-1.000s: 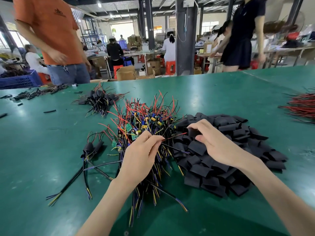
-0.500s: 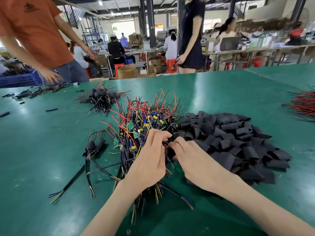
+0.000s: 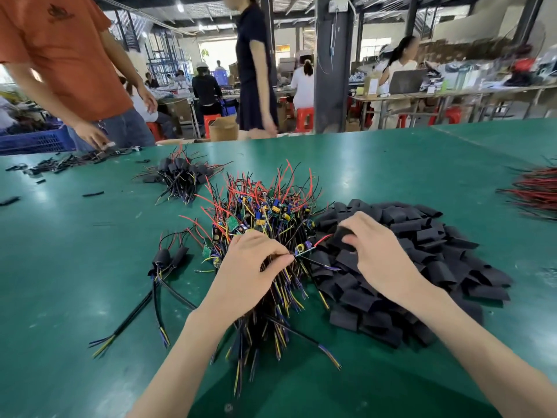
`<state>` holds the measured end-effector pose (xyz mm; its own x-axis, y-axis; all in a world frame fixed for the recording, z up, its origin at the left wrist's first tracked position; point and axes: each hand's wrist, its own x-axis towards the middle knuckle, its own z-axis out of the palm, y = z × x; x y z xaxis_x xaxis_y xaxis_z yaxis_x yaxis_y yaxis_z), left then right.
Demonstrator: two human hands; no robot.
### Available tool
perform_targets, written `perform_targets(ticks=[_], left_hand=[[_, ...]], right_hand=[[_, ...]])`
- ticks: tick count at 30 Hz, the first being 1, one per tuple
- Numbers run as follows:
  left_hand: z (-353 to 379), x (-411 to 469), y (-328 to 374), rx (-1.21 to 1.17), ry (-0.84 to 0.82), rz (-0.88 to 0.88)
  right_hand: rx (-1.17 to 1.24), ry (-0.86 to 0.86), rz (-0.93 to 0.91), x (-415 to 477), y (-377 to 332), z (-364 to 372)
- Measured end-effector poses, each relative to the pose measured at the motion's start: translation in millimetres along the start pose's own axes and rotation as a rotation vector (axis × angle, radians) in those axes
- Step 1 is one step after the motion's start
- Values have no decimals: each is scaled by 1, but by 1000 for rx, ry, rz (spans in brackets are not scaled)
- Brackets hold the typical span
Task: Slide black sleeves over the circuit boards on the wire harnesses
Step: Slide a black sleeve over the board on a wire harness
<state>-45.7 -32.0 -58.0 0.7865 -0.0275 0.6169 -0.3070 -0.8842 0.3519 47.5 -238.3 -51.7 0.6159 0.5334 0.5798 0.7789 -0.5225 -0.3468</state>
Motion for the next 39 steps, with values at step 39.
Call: perform_targets(ticks=[39], left_hand=[[1,1,7,71,175,-56]], right_hand=[[282,-177,-20,-7,-19,3]])
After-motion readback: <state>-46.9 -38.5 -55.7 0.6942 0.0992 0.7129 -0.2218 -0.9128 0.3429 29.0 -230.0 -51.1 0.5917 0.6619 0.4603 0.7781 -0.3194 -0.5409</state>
